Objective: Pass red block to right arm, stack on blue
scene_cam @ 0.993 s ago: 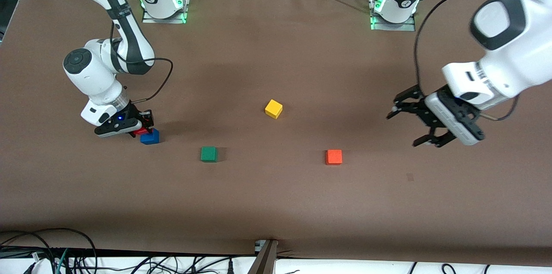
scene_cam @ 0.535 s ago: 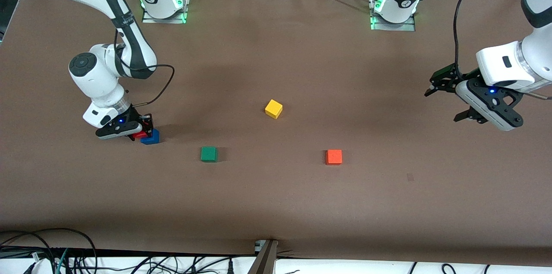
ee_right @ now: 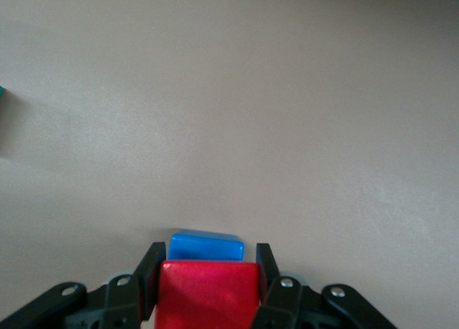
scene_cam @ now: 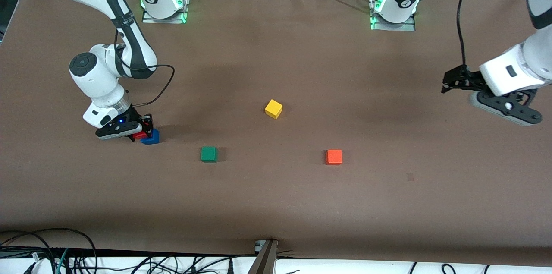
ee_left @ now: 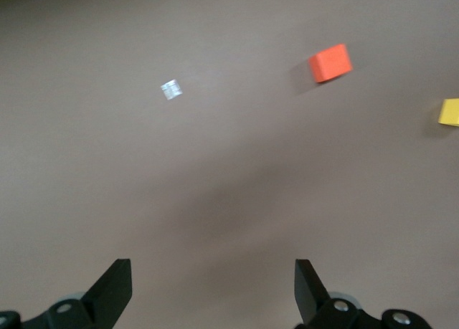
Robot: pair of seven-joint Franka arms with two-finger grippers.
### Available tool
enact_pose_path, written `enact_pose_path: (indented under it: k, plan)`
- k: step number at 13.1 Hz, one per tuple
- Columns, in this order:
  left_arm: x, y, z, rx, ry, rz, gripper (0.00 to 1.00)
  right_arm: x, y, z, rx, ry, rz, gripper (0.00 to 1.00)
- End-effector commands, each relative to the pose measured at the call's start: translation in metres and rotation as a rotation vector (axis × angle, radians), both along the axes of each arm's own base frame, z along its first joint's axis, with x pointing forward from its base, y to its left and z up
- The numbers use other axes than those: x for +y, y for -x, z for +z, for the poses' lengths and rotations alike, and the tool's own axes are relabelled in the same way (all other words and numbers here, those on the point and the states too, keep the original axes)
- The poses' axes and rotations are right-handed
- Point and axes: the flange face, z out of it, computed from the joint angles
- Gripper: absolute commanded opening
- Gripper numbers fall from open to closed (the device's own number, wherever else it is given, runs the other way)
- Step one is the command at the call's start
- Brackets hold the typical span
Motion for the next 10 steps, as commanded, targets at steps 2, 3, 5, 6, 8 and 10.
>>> enact_pose_path:
  k: [2, 3, 5, 6, 8, 10]
  plan:
    - [0.029, 0.0, 0.016, -0.011, -0.016, 0.031, 1.0, 0.003, 0.003, 0.006, -0.019, 0.0, 0.003, 0.0]
    - [0.031, 0.001, 0.021, -0.015, -0.017, 0.095, 1.0, 0.004, 0.003, 0.01, -0.025, -0.002, 0.002, 0.0]
    - [0.025, 0.008, 0.024, 0.013, -0.046, 0.307, 1.0, 0.007, 0.005, 0.018, -0.036, -0.008, 0.006, 0.0]
    - [0.024, 0.016, 0.026, 0.047, -0.061, 0.349, 1.0, 0.012, 0.006, 0.023, -0.057, -0.012, 0.016, 0.0]
    - [0.026, 0.027, 0.025, 0.057, -0.087, 0.361, 1.0, 0.014, 0.012, 0.022, -0.114, -0.01, 0.03, 0.0]
    - [0.024, 0.04, 0.023, 0.048, -0.094, 0.366, 1.0, 0.013, 0.018, 0.016, -0.166, -0.005, 0.034, 0.0]
